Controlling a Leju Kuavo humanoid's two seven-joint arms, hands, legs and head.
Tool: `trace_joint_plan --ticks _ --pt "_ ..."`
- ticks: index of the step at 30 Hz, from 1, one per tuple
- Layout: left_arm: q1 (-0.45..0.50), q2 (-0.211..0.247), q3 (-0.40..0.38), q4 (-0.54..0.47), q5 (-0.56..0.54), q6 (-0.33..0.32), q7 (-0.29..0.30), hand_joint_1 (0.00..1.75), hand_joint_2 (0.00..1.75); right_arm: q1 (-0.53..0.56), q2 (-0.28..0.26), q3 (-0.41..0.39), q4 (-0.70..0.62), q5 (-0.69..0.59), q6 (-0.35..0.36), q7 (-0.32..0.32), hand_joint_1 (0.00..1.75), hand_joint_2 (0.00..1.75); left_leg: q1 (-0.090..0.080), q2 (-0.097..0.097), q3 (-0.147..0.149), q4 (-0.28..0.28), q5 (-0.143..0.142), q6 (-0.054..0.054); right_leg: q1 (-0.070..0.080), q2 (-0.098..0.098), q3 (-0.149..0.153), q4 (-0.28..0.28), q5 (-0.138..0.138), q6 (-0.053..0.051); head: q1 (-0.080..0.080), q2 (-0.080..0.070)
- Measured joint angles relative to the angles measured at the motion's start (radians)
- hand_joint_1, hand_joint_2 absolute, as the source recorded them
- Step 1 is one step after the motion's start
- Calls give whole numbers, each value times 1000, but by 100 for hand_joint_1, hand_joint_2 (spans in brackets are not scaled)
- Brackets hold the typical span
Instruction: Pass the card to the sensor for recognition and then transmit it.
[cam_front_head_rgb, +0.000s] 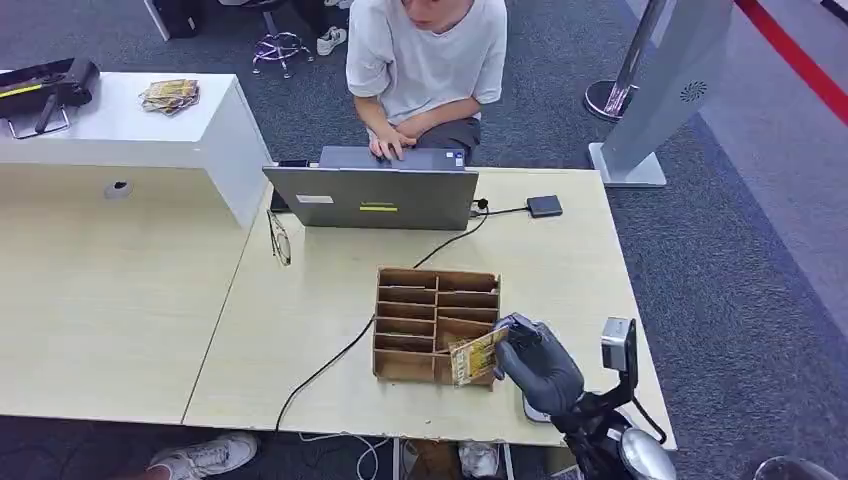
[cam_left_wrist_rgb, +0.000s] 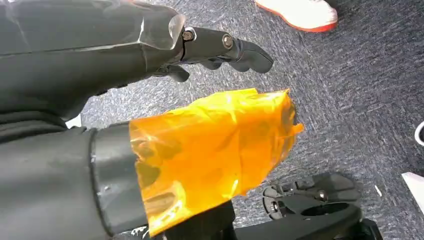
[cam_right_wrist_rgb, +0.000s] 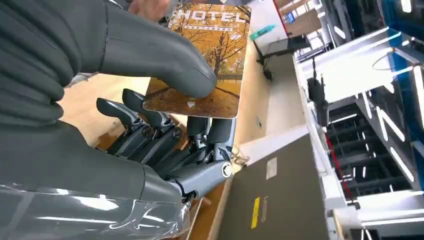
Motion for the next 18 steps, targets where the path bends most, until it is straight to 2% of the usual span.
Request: trace_joint_plan --ticks 5,9,18 --pt "0 0 12 0 3 3 -11 0 0 69 -16 -112 41 5 14 -11 175 175 0 0 0 0 0 1 0 0 0 0 0 0 0 0" --pt "0 0 13 0 3 3 -11 0 0 76 -16 -131 57 21 8 -5 175 175 0 0 0 0 0 1 0 0 0 0 0 0 0 0" --pt "0 0 19 0 2 9 -12 0 0 82 -16 -195 106 151 -82 -11 175 175 0 0 0 0 0 1 0 0 0 0 0 0 0 0"
